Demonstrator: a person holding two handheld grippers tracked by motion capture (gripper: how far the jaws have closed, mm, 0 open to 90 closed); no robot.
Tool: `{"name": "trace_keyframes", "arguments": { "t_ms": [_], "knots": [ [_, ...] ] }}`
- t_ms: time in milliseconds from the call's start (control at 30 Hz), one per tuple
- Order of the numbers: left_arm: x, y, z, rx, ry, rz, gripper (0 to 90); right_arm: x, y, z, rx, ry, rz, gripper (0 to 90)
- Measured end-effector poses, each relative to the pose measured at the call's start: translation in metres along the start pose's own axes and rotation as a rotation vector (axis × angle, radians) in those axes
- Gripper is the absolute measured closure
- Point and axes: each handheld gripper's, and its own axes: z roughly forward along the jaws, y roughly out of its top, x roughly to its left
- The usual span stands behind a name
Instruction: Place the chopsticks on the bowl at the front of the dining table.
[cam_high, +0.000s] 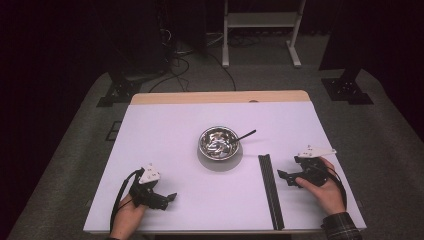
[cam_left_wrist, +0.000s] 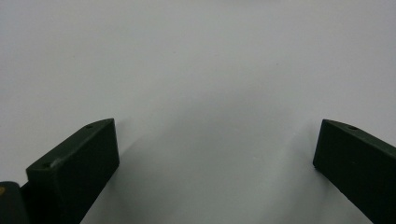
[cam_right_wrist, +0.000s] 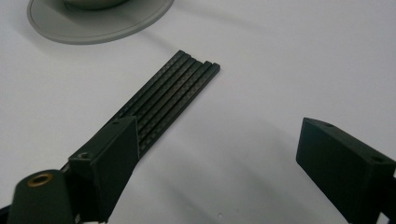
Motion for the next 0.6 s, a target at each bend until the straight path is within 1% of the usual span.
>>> {"name": "trace_keyframes", "arguments": {
  "t_ms": [367,600],
  "knots": [
    [0.000,0.000,0.000,0.000,0.000,0.000,0.0,0.000,0.013,0.006,-0.004,-0.001,0.005,12.1],
    [0.000,0.000,0.000,0.000,0.000,0.000,0.0,-0.003,0.020,0.011,-0.012,-0.002,0.008,12.1]
  ]
}}
